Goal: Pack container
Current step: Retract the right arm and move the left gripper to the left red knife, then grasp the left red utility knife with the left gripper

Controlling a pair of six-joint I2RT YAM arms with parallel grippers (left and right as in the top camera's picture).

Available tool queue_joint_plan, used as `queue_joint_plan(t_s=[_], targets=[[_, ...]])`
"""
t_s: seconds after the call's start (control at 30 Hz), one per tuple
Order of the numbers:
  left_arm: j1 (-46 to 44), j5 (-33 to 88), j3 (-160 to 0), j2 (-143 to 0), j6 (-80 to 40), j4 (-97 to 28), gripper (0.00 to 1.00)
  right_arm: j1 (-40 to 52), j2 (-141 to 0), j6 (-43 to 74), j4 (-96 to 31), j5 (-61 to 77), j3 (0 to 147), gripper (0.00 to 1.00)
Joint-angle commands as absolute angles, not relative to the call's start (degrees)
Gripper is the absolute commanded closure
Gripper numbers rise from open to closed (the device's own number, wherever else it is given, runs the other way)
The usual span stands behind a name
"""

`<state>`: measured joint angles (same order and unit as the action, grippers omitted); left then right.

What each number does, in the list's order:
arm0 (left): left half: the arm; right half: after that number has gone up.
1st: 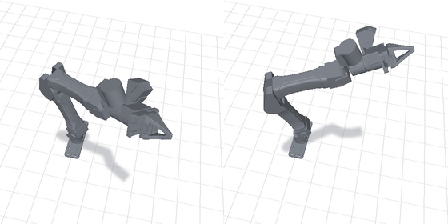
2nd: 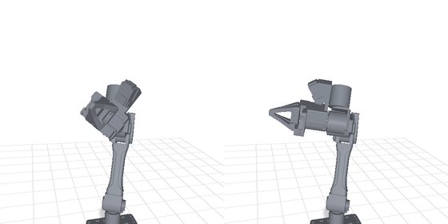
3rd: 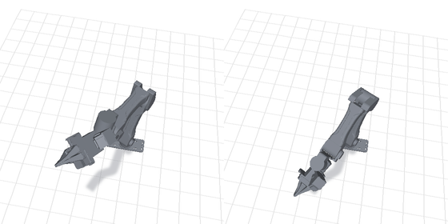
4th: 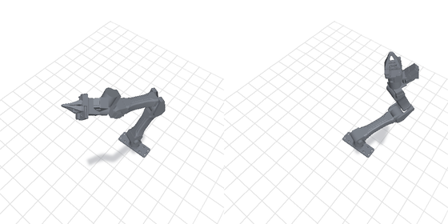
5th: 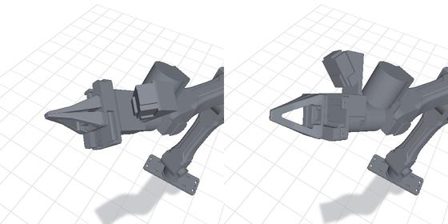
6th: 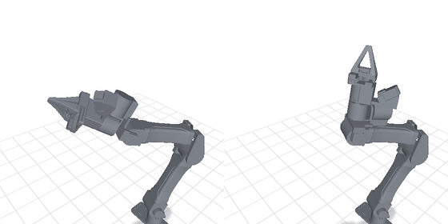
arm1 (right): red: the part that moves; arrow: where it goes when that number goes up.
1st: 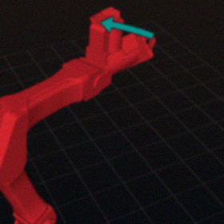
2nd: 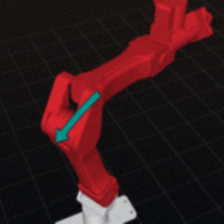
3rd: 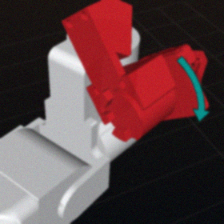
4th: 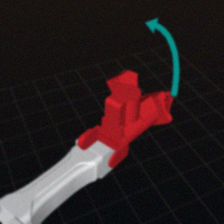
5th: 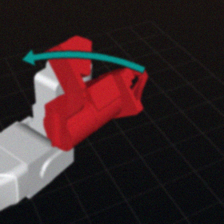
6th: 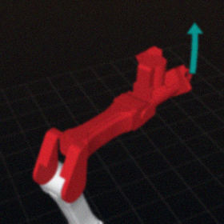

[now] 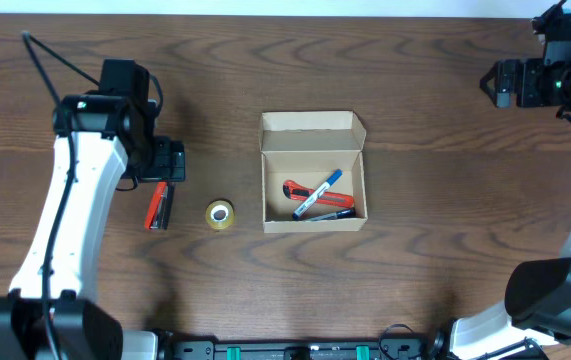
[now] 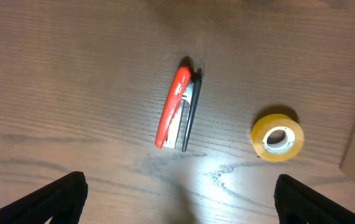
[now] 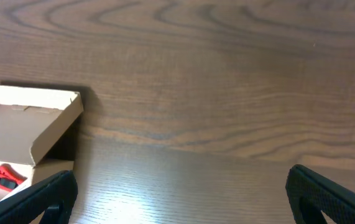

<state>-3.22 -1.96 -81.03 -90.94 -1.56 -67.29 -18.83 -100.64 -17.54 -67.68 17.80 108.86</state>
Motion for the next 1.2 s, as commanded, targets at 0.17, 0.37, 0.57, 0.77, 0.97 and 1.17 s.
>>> queue_joint_plan(t_s=[0.17, 0.37, 0.57, 0.77, 0.97, 1.17], targets=[[-3.2, -3.6, -70.0, -92.5, 0.3, -59.0, 0.02, -18.8, -101.4, -16.8, -65.8, 14.8, 102.1, 0.01], [-3.1, -3.6, -61.0, -92.5, 1.8, -48.9, 0.04, -18.8, -101.4, -16.8, -64.4, 14.1, 97.4, 0.01], [-2.7, -2.7, -55.8, -92.5, 3.7, -42.5, 0.05, -18.8, -101.4, -16.8, -64.4, 14.2, 96.2, 0.01], [-2.0, -2.4, -51.5, -92.5, 3.9, -36.4, 0.05, -18.7, -101.4, -16.7, -64.9, 14.2, 96.2, 0.01], [-0.6, -3.0, -47.9, -92.5, 3.8, -32.2, 0.05, -18.7, -101.4, -16.8, -65.6, 14.2, 96.2, 0.01], [-0.2, -3.0, -47.0, -92.5, 3.8, -30.3, 0.05, -18.7, -101.4, -16.8, -66.1, 14.2, 96.2, 0.01]])
